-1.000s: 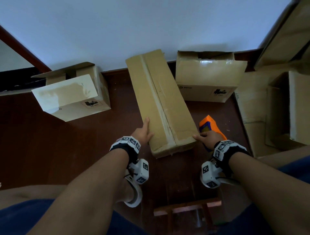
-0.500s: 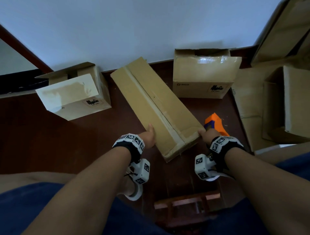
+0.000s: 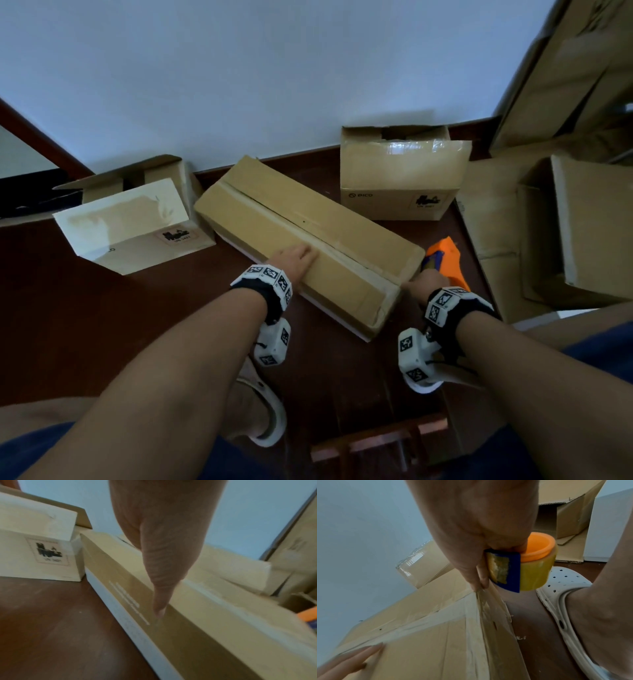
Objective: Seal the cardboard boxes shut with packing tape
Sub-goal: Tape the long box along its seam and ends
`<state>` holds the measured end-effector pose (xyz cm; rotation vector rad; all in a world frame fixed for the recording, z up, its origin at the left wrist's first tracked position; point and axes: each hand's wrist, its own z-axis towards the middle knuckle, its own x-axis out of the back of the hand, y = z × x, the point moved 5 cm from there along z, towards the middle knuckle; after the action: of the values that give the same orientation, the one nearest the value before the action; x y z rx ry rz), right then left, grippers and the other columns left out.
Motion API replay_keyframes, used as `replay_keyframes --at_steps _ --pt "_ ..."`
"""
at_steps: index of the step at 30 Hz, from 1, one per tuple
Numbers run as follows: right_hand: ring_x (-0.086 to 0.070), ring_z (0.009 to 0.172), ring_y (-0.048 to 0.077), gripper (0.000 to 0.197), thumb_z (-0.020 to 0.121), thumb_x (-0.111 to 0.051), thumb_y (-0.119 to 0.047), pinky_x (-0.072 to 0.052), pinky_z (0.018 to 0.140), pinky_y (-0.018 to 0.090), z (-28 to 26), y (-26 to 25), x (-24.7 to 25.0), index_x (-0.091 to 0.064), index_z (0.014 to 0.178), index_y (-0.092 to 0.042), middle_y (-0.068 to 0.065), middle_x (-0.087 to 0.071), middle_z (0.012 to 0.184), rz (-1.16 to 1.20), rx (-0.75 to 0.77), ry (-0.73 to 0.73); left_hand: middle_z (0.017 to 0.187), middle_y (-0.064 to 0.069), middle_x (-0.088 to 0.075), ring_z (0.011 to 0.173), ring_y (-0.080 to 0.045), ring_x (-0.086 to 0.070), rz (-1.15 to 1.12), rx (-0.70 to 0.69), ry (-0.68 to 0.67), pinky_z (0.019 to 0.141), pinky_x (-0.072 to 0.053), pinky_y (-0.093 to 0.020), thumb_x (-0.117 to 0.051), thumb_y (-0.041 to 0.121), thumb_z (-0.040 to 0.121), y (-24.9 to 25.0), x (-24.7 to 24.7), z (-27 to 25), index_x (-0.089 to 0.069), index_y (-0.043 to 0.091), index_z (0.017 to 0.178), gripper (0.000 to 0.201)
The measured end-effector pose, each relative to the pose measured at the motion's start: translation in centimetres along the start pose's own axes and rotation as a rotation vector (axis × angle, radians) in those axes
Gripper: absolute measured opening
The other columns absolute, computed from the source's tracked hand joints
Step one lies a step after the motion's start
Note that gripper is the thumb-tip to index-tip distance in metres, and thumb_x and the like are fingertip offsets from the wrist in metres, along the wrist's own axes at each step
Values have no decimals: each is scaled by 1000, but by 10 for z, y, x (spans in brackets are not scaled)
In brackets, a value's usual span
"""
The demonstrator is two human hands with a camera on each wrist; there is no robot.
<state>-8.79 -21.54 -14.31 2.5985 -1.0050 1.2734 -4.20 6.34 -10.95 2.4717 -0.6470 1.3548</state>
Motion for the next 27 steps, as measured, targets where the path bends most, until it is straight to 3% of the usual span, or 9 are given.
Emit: replay_keyframes --at_steps 3,5,7,10,12,14,18,24,27 --pt "-51 61 25 37 94 -58 -31 -34 48 28 5 2 -7 -60 65 -9 9 -56 62 82 44 41 162 -9 7 149 -26 -8 82 48 -61 119 -17 -39 -62 24 91 -15 -7 6 5 13 154 93" --pt "-52 61 25 30 93 -59 -25 -35 48 26 8 3 -6 -64 69 -8 11 -60 65 112 50 58 162 -10 8 149 -26 -8 101 53 -85 118 -23 -38 -52 22 97 -14 -9 12 8 11 154 83" --pt "-55 68 26 24 93 -54 -19 -42 58 29 9 -1 -3 -72 83 -7 14 -69 82 88 54 60 162 -11 5 147 -28 -15 133 45 -101 115 -31 -39 -49 26 100 -11 -12 13 7 10 154 79" --pt "-61 86 31 27 93 -50 -20 -50 85 40 10 -12 7 -74 98 -7 14 -71 96 22 44 65 155 -18 -21 129 -32 -45 150 45 -99 99 -47 -41 -52 34 97 -4 -11 9 -7 7 151 76" --pt "-58 85 31 28 94 -49 -22 -48 90 42 14 -19 14 -73 95 -8 14 -69 96 -33 34 74 134 -17 -49 109 -29 -58 150 33 -99 88 -52 -37 -54 40 95 5 -8 6 -23 3 145 70" --pt "-54 82 30 27 95 -46 -19 -48 86 41 16 -21 21 -69 91 -6 15 -66 96 -59 21 84 114 -11 -61 97 -24 -62 190 -15 -139 80 -54 -33 -54 46 94 19 -8 3 -42 1 133 60" --pt "-53 64 26 23 92 -57 -23 -45 56 29 17 -10 24 -61 75 -6 13 -60 79 -9 -29 86 105 -8 -62 94 -22 -61 263 -65 -197 73 -49 -30 -53 49 93 37 -7 -2 -60 4 115 50" --pt "-63 78 30 31 85 -65 -35 -47 57 30 6 6 6 -67 78 -5 15 -66 83 45 4 -5 105 -9 -63 94 -22 -60 146 51 -176 75 -50 -31 -57 48 92 37 -15 -7 -58 5 117 50" --pt "-58 69 28 26 84 -66 -26 -43 53 28 -4 -4 5 -62 68 -5 13 -62 73 74 51 -34 107 -9 -63 95 -23 -60 86 99 -171 73 -47 -30 -60 44 91 32 -19 -15 -60 5 116 46"
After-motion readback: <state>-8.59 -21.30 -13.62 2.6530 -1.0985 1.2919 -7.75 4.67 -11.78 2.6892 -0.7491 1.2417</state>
